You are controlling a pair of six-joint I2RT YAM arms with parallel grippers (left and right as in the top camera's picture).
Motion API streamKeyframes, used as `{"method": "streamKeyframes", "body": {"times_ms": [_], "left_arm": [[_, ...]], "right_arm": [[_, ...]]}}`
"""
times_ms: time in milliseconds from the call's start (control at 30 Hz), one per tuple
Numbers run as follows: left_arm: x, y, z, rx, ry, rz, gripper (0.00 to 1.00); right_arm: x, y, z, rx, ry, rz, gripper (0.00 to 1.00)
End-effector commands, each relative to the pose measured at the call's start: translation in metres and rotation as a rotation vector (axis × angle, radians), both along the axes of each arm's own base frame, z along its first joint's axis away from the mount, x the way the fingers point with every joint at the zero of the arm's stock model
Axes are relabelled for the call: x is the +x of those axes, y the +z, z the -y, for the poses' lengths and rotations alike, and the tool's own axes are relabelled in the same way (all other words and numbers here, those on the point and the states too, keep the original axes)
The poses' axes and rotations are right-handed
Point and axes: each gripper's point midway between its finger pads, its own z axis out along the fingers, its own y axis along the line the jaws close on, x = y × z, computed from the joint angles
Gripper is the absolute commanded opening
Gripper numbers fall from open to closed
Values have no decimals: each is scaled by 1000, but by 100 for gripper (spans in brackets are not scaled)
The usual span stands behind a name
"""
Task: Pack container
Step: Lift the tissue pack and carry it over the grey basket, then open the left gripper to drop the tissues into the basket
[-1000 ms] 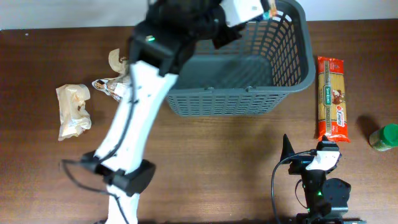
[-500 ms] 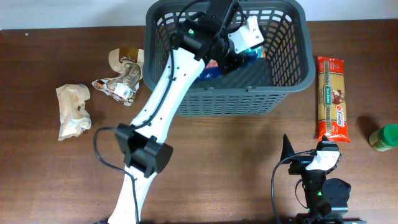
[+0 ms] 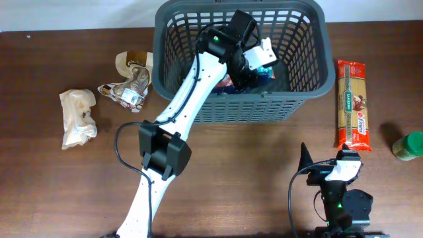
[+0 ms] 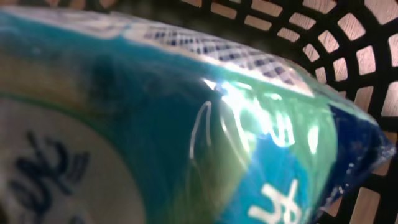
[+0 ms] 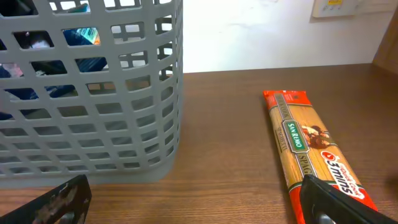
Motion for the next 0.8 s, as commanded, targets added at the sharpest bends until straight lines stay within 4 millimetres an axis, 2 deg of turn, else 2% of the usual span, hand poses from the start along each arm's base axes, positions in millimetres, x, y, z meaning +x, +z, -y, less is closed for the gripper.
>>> {"method": "streamKeyframes", "body": {"times_ms": [0, 33, 100, 300, 367, 433, 500, 533, 600, 667, 733, 767], "left_arm": [[-1, 13, 3, -21, -4, 23, 39], [-1, 13, 3, -20, -4, 23, 78], [-1, 13, 3, -21, -4, 22, 97], [-1, 14, 4, -25, -5, 22, 99], [0, 20, 4, -32, -5, 34, 99], [2, 33, 6, -52, -2, 64, 99], [7, 60, 8, -87, 0, 128, 99], [12, 86, 7, -112, 10, 198, 99], [19, 120, 1, -136, 53, 289, 99], [28, 164, -14, -164, 154, 399, 99], [31, 201, -35, -187, 240, 480, 99], [32, 213, -44, -195, 280, 502, 99]], "right_arm": [[0, -2, -4, 6, 21, -1, 99], [0, -2, -4, 6, 21, -1, 99], [0, -2, -4, 6, 21, -1, 99], [0, -2, -4, 6, 21, -1, 99], [0, -2, -4, 6, 21, 0, 99], [0, -2, -4, 6, 21, -1, 99], [0, -2, -4, 6, 21, -1, 99], [0, -2, -4, 6, 21, -1, 99], [0, -2, -4, 6, 21, -1, 99], [0, -2, -4, 6, 21, 0, 99], [0, -2, -4, 6, 21, 0, 99], [0, -2, -4, 6, 21, -1, 99]]}}
